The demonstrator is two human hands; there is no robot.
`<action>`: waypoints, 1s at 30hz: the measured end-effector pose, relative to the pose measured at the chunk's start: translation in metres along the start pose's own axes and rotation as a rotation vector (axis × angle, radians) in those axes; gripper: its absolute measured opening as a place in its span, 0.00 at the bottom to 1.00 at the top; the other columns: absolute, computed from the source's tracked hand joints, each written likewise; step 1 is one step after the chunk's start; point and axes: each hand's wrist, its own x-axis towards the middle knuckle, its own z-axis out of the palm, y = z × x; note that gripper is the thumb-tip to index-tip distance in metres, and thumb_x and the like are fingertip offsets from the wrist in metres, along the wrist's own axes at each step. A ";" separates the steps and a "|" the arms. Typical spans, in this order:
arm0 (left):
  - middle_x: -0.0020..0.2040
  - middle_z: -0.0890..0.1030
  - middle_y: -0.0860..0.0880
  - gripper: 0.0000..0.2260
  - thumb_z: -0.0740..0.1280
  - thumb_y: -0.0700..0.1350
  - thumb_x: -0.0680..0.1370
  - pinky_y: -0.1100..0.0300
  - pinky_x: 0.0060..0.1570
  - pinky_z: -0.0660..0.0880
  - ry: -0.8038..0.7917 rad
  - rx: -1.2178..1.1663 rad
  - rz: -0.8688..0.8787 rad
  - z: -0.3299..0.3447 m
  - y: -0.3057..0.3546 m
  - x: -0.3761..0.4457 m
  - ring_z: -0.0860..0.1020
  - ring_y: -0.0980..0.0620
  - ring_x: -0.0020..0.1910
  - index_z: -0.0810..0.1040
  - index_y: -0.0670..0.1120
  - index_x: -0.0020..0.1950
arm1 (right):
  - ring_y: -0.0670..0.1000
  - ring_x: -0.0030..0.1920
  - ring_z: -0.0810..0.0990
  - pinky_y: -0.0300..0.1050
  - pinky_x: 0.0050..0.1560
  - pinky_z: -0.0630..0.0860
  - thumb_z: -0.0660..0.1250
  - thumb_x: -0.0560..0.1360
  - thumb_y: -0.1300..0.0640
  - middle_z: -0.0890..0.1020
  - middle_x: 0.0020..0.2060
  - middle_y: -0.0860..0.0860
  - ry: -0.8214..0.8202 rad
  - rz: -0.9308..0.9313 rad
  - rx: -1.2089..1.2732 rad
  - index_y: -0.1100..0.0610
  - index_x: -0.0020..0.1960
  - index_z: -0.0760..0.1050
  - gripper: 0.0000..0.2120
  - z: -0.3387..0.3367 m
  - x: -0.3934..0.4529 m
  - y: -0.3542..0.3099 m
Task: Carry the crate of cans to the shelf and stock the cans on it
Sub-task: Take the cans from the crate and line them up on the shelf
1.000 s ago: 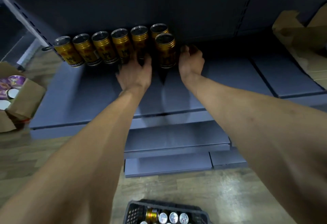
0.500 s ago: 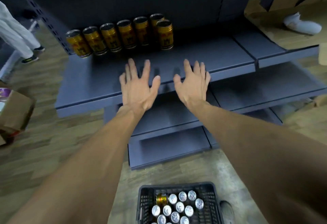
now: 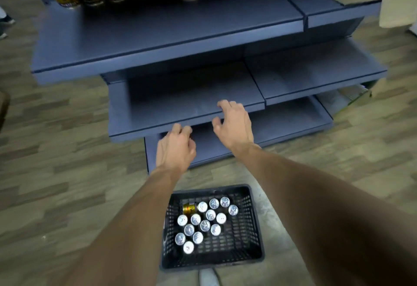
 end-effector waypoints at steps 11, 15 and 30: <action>0.68 0.64 0.41 0.24 0.65 0.47 0.77 0.48 0.61 0.71 -0.471 0.119 -0.256 0.139 0.010 -0.092 0.71 0.40 0.63 0.64 0.49 0.71 | 0.59 0.67 0.69 0.51 0.68 0.69 0.64 0.75 0.60 0.71 0.66 0.58 -0.286 0.196 -0.088 0.58 0.72 0.67 0.26 0.067 -0.102 0.121; 0.69 0.68 0.41 0.23 0.65 0.48 0.78 0.48 0.62 0.71 -0.570 0.111 -0.297 0.184 0.004 -0.112 0.72 0.41 0.64 0.65 0.49 0.73 | 0.58 0.60 0.76 0.49 0.60 0.74 0.62 0.76 0.61 0.77 0.59 0.58 -0.340 0.260 -0.056 0.59 0.67 0.72 0.19 0.099 -0.131 0.143; 0.58 0.80 0.44 0.14 0.63 0.48 0.78 0.55 0.48 0.71 -0.746 0.103 -0.410 0.380 -0.112 -0.140 0.78 0.43 0.56 0.74 0.48 0.63 | 0.60 0.57 0.80 0.54 0.56 0.79 0.65 0.77 0.58 0.80 0.57 0.56 -0.716 0.457 -0.008 0.56 0.64 0.74 0.16 0.343 -0.221 0.220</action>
